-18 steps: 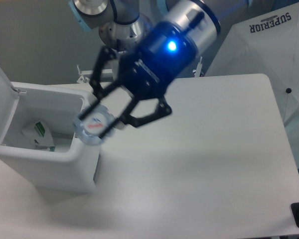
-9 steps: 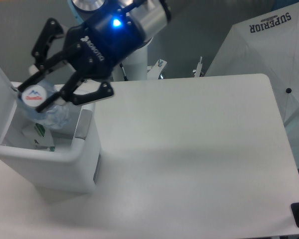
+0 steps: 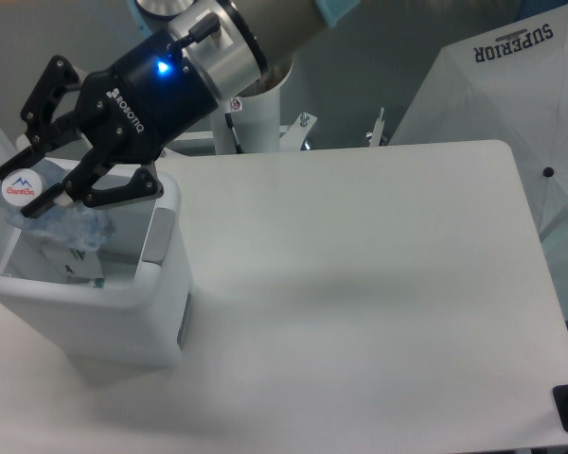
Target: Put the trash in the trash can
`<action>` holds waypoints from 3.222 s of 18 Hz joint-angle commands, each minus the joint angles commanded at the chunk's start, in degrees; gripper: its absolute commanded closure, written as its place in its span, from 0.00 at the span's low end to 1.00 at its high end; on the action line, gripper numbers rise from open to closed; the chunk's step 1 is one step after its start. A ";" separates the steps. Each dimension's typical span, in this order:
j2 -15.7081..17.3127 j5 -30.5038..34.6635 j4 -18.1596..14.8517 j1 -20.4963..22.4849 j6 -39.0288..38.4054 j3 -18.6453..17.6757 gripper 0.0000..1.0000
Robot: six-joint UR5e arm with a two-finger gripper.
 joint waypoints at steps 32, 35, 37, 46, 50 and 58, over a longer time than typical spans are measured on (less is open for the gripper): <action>0.89 0.53 -0.18 14.93 4.15 -7.04 0.00; -0.52 2.71 -0.18 17.48 4.32 -6.96 0.00; -1.75 5.87 -0.18 18.80 5.54 -6.95 0.00; -6.14 34.14 -0.26 20.48 15.82 -5.55 0.00; -9.04 49.81 -0.26 20.39 21.37 -5.64 0.00; -11.07 62.57 -0.35 20.21 31.54 -4.67 0.00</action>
